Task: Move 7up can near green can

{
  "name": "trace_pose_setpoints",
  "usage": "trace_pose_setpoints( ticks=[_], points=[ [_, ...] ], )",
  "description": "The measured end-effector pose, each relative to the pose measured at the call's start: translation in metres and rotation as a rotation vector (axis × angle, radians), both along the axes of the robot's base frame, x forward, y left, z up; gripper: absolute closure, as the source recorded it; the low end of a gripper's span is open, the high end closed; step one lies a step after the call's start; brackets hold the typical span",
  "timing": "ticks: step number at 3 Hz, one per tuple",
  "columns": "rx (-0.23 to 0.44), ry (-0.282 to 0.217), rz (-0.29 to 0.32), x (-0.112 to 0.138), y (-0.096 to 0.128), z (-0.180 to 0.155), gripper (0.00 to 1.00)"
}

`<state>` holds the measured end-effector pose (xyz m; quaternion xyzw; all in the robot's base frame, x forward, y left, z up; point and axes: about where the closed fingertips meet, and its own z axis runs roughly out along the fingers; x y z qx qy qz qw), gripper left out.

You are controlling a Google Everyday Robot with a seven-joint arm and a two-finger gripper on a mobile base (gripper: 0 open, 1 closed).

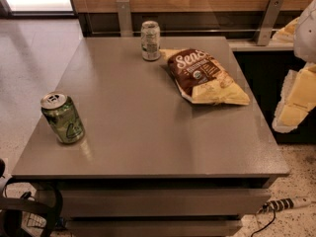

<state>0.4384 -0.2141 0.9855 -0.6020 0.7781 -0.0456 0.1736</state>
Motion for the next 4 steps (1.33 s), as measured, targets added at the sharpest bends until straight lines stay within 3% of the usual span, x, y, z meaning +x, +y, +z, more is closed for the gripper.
trace_pose_setpoints(
  ticks=[2, 3, 4],
  points=[
    [0.013, -0.013, -0.001, 0.007, 0.0, 0.004, 0.0],
    [0.103, -0.07, -0.024, 0.034, -0.001, 0.011, 0.0],
    [0.276, -0.145, -0.04, 0.071, 0.009, 0.006, 0.0]
  ],
)
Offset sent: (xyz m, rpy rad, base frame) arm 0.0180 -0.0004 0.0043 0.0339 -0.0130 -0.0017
